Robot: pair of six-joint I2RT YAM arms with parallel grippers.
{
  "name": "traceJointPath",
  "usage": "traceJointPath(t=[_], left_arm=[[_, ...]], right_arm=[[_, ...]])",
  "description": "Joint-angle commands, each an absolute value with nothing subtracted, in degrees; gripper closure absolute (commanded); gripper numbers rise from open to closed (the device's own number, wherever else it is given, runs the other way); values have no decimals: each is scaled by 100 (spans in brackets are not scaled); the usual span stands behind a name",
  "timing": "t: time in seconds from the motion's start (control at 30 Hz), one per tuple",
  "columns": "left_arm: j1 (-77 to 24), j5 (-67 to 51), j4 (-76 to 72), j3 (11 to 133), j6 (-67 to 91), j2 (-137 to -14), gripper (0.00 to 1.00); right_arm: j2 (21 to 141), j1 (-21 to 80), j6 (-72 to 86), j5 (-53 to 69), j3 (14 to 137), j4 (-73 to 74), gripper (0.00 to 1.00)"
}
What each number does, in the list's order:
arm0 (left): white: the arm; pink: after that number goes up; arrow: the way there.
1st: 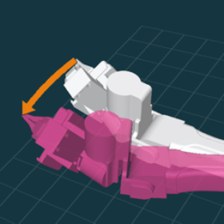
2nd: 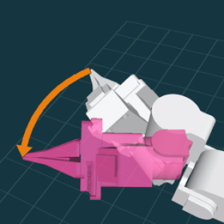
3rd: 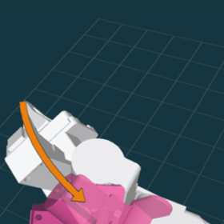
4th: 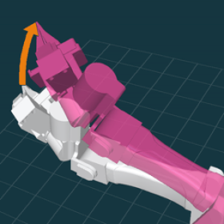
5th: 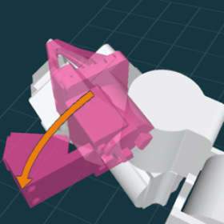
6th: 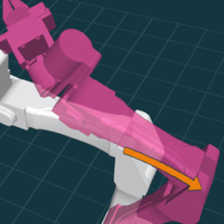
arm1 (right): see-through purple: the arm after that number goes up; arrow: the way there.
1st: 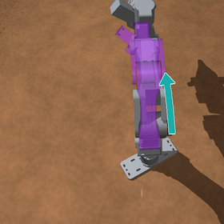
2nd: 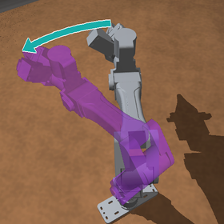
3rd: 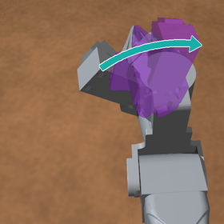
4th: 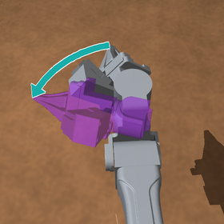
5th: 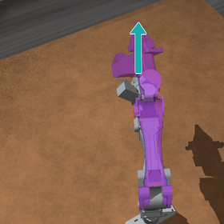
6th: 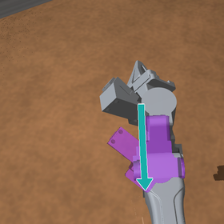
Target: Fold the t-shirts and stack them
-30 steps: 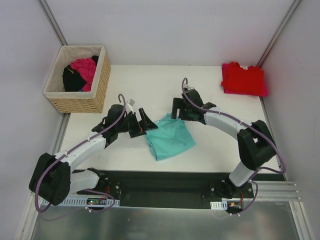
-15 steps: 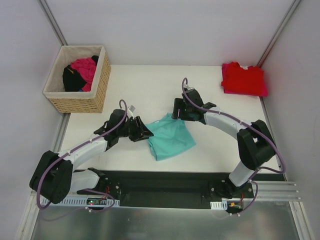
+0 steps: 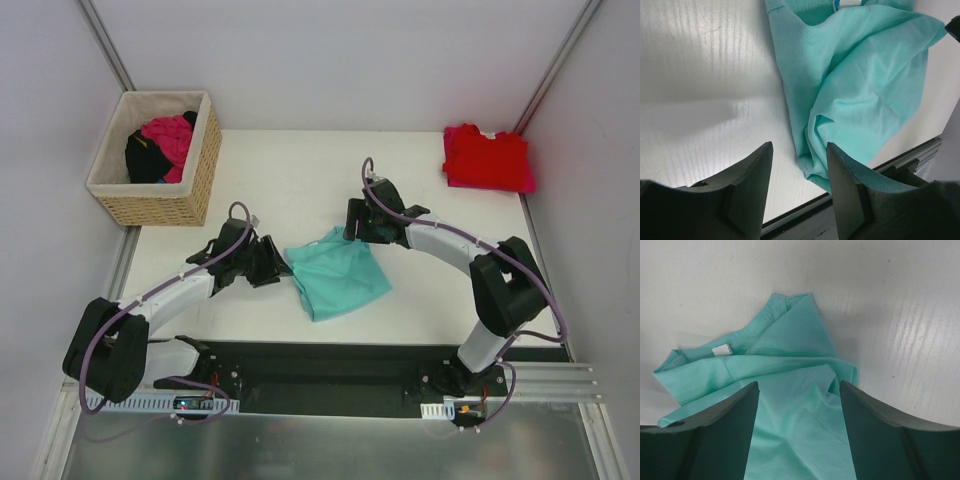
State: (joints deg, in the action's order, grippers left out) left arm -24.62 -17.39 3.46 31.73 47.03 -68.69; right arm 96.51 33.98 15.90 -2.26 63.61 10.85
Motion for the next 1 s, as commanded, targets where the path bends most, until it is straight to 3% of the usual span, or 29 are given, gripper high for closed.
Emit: traceJointPath(t=[0.0,0.63,0.97], left_arm=[[-2435,-1477,475,3533,4483,-7128,54],[-2338,-1591,71,4140,4412,-8024,55],[-2338,-1723,18,4184,4447,-8086,57]], right_arm=[[9677,3366,1608,-184,6390,993,32],[9800,3314,1626,-123,6398,1011,43],[9967,3296,1652,-62,6425,1019,59]])
